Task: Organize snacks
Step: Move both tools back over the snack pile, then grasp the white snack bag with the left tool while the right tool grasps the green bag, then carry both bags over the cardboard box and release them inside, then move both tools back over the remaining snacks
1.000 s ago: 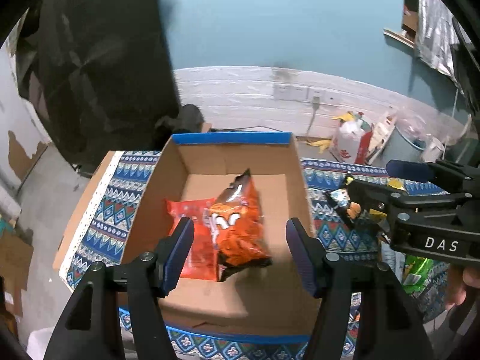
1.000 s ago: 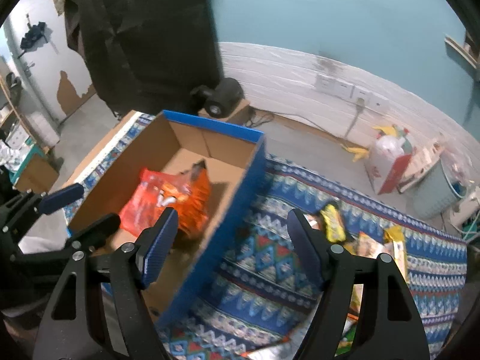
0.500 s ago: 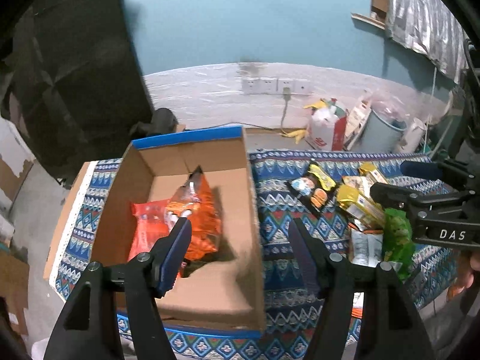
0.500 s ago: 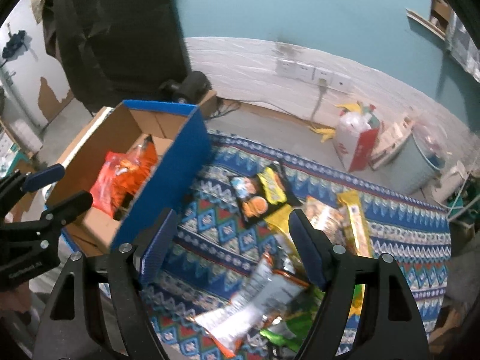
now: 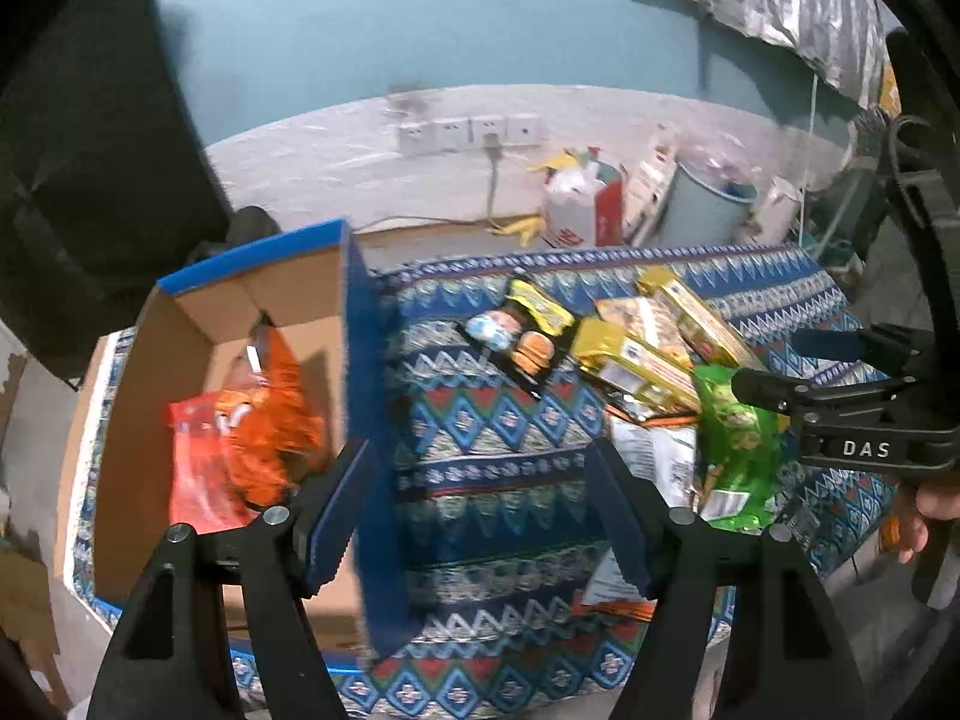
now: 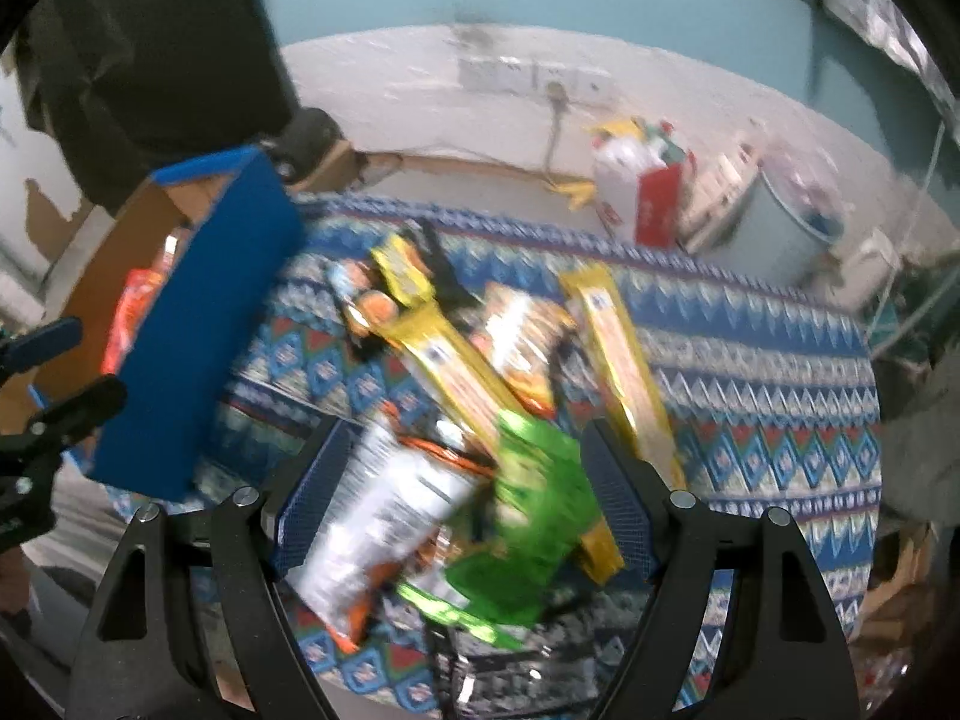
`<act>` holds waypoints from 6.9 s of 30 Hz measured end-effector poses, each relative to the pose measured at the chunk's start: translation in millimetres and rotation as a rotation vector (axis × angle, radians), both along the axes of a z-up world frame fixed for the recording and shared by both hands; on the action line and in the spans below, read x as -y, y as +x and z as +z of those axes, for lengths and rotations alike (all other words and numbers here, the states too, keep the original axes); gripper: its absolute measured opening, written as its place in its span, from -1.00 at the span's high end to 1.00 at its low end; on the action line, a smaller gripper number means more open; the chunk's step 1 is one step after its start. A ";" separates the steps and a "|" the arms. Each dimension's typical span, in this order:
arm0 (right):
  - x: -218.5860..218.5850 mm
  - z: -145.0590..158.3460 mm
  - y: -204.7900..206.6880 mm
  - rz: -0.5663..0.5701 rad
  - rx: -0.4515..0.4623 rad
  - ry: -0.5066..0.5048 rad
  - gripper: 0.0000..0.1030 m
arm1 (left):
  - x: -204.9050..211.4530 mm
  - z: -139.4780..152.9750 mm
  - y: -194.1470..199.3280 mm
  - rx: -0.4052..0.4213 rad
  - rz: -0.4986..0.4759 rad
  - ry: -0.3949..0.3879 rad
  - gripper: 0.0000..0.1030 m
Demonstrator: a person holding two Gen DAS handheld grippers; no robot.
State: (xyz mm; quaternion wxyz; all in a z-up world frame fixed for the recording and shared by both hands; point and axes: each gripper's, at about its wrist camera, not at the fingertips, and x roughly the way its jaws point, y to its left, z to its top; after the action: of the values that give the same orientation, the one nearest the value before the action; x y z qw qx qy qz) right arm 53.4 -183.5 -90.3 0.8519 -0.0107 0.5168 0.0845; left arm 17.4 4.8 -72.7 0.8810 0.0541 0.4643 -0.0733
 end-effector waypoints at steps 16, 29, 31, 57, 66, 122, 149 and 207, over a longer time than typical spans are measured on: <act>49.9 -58.8 -7.8 -0.113 -0.167 0.059 -0.54 | 56.3 -45.8 6.6 -0.133 -0.099 0.029 -0.43; 31.8 -75.1 -4.8 0.017 -0.158 -0.009 0.34 | 71.2 -75.8 8.5 -0.250 -0.123 -0.053 -0.44; 35.9 -69.3 -5.2 0.017 -0.138 -0.004 0.36 | 75.3 -79.5 9.5 -0.267 -0.133 -0.063 -0.44; 60.5 -49.1 6.3 -0.032 -0.046 0.021 0.36 | 93.2 -105.7 14.9 -0.274 -0.209 0.012 0.38; 55.0 -32.9 7.7 -0.020 0.002 0.014 0.36 | 75.7 -68.6 13.5 -0.167 -0.150 0.020 0.38; -107.1 61.5 34.3 0.222 0.211 0.109 0.36 | -112.6 41.5 1.7 0.154 0.253 -0.032 0.38; -236.9 53.1 61.3 0.381 0.149 0.163 0.36 | -199.0 -3.9 8.2 0.025 0.451 -0.004 0.20; -38.2 33.6 33.7 0.218 0.103 0.034 -0.26 | -22.0 8.4 15.6 0.007 0.094 -0.010 -0.19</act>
State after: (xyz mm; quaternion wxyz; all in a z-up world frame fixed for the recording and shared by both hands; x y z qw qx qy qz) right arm 87.0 -145.4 -56.7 0.8631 -0.0569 0.4666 0.1848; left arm 33.1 26.8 -64.3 0.8852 0.0282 0.4631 -0.0342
